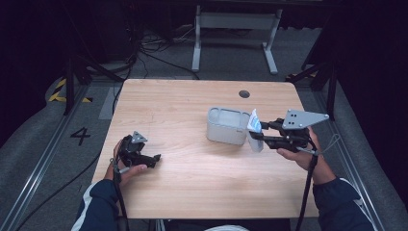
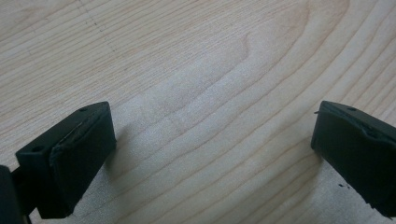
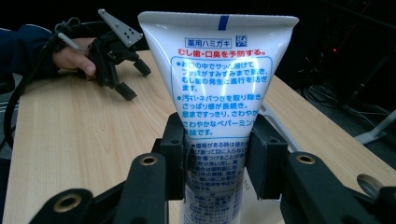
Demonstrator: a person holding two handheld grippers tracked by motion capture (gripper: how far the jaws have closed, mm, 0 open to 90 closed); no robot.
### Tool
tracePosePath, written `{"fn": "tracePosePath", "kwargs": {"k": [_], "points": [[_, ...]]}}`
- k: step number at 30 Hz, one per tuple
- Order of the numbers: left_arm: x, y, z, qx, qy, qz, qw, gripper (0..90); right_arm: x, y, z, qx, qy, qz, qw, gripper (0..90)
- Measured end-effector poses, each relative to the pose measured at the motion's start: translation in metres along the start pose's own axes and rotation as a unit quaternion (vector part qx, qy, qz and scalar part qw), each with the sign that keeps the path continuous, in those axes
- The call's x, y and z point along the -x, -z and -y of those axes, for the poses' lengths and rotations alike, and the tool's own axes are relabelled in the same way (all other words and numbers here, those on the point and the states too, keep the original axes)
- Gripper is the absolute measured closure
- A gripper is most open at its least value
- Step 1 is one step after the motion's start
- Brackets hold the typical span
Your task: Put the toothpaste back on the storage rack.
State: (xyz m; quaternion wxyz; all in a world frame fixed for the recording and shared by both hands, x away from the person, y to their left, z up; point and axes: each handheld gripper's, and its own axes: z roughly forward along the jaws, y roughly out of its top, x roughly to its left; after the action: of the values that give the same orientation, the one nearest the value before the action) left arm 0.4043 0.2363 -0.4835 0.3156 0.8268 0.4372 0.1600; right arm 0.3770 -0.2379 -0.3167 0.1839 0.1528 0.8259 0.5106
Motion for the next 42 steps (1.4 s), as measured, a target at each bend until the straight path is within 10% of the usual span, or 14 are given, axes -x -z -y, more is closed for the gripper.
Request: {"fn": "tracePosePath", "kwargs": {"k": [42], "points": [[0.000,0.000,0.000,0.000,0.000,0.000,1.0000,0.2,0.030,-0.047,-0.042,0.019,-0.009,0.024,0.9995,64.3]]}}
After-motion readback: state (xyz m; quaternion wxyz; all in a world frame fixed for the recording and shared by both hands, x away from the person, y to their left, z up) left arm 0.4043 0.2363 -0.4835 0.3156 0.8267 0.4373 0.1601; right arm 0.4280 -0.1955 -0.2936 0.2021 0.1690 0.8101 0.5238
